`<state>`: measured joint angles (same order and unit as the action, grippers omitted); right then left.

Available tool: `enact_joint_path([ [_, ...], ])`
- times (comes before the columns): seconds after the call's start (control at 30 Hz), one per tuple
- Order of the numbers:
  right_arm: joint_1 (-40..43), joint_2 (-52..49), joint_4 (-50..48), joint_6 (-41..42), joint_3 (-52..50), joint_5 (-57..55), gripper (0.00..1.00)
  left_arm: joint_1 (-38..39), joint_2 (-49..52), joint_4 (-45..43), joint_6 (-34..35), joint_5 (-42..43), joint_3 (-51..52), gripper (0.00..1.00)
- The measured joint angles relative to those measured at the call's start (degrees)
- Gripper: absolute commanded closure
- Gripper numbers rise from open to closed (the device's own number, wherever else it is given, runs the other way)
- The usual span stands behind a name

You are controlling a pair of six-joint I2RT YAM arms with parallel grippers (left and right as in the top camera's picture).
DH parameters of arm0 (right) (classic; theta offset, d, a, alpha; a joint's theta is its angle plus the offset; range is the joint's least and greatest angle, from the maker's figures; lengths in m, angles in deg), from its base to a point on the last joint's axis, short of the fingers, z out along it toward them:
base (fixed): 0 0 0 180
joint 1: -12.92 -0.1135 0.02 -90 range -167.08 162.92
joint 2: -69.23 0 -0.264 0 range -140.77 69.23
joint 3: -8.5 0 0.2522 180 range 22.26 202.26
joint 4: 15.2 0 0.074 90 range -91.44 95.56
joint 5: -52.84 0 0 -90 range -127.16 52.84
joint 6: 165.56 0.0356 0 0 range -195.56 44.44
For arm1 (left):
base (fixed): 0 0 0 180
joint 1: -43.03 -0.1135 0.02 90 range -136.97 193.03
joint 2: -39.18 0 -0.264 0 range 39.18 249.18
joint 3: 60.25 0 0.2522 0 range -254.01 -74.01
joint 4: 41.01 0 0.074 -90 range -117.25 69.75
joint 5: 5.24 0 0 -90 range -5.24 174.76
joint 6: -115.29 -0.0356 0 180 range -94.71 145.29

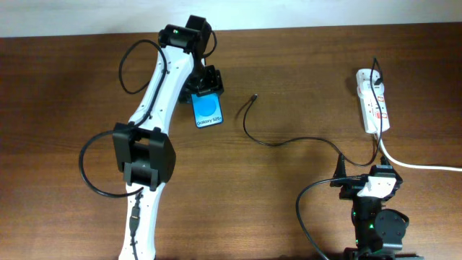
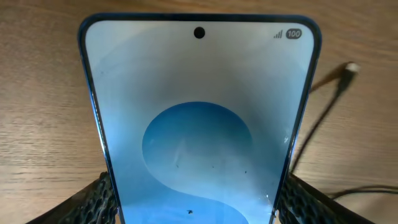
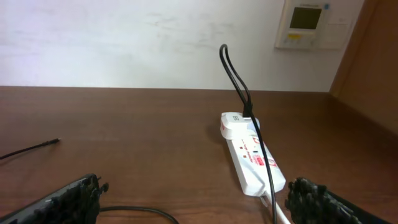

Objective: Plug charger to phone and switch on socket
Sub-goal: 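Lift the phone upright with the left gripper, then swing the right gripper toward the phone held by the left gripper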

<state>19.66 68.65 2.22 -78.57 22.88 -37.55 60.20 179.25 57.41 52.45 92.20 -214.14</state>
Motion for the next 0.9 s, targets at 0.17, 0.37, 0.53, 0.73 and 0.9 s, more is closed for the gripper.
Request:
enact_joint_path([
  [0.17,0.00,0.00,-1.90,0.07,-0.02,3.43,0.02,-0.28,0.04,0.57,2.38,3.37,-3.17,1.00],
  [0.37,0.00,0.00,-8.87,2.69,-0.02,15.72,0.02,-2.58,0.04,0.20,5.70,10.64,-4.33,1.00],
  [0.53,0.00,-4.39,-9.92,11.15,1.42,22.60,0.02,-3.93,0.04,-0.39,6.32,14.69,-4.33,1.00],
  [0.73,-0.04,-29.18,-6.78,14.64,21.88,36.04,0.02,-4.24,0.07,-2.23,5.64,19.10,-4.33,1.00],
  [0.9,-0.04,-52.48,2.93,15.23,44.09,50.99,0.02,-4.24,0.07,-6.38,5.27,25.62,-4.37,1.00],
])
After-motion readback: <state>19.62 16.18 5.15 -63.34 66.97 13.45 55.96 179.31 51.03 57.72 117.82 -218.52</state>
